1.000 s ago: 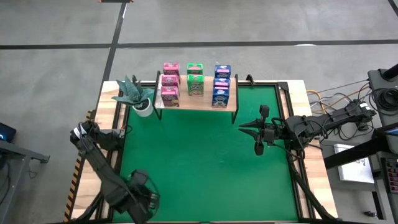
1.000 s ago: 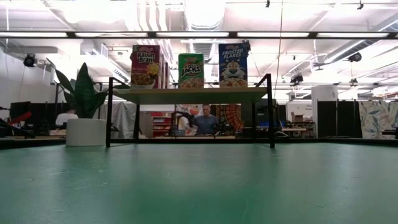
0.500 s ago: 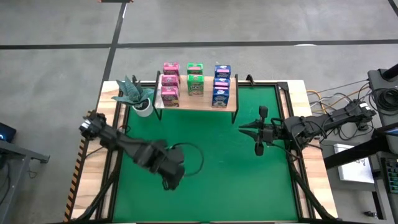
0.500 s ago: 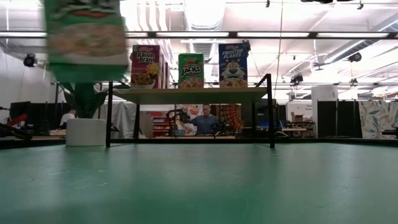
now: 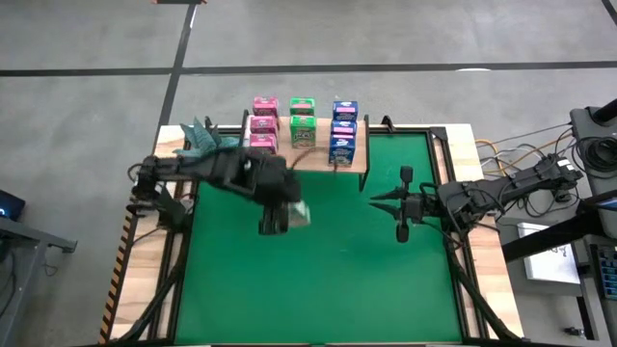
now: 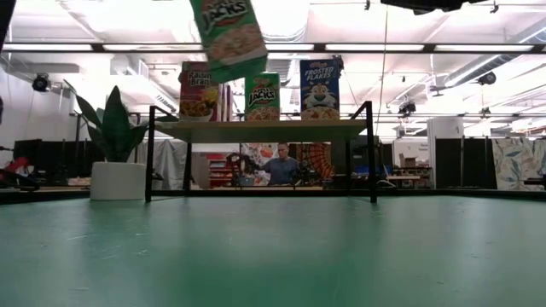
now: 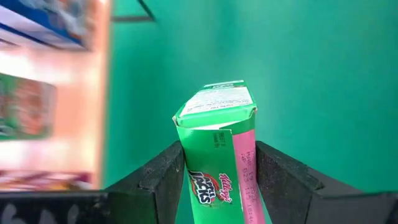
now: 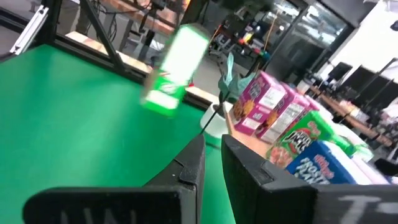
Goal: Stack cereal on shelf
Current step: Put the green cereal box on the shelf aligned with the other green cereal boxes
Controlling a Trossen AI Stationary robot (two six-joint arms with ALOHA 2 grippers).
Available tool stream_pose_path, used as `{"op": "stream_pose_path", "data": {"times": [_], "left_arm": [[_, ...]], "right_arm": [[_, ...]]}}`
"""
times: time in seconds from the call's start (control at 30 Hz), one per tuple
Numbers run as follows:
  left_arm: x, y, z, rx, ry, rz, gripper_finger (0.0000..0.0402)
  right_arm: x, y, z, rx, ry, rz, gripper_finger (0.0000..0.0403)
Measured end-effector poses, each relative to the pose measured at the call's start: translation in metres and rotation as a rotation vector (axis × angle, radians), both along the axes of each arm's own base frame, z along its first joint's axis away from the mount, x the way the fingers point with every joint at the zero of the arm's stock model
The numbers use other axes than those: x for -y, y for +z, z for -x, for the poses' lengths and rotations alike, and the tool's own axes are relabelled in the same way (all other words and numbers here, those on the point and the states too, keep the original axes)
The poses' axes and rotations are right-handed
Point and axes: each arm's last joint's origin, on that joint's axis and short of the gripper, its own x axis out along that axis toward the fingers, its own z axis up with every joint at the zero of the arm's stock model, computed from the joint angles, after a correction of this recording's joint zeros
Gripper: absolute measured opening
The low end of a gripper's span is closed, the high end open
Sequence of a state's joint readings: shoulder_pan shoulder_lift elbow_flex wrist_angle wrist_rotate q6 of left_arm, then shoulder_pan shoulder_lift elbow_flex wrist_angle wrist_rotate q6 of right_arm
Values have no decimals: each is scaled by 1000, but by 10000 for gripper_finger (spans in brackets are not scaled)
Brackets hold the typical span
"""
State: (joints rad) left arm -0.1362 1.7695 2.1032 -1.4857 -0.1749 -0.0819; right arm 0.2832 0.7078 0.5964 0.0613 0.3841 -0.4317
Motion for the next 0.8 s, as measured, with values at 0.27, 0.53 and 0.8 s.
{"op": "stream_pose_path", "data": {"times": [0.27, 0.53, 0.8], "left_arm": [[-55, 18, -10, 43, -41, -102, 169], [-98, 7, -27, -30, -108, -190, 169], [-132, -14, -41, -90, -68, -196, 169]], "right_arm": [[0, -3, 0, -25, -9, -56, 43], [0, -4, 1, -36, -9, -51, 43], [0, -4, 1, -40, -8, -33, 43]]}}
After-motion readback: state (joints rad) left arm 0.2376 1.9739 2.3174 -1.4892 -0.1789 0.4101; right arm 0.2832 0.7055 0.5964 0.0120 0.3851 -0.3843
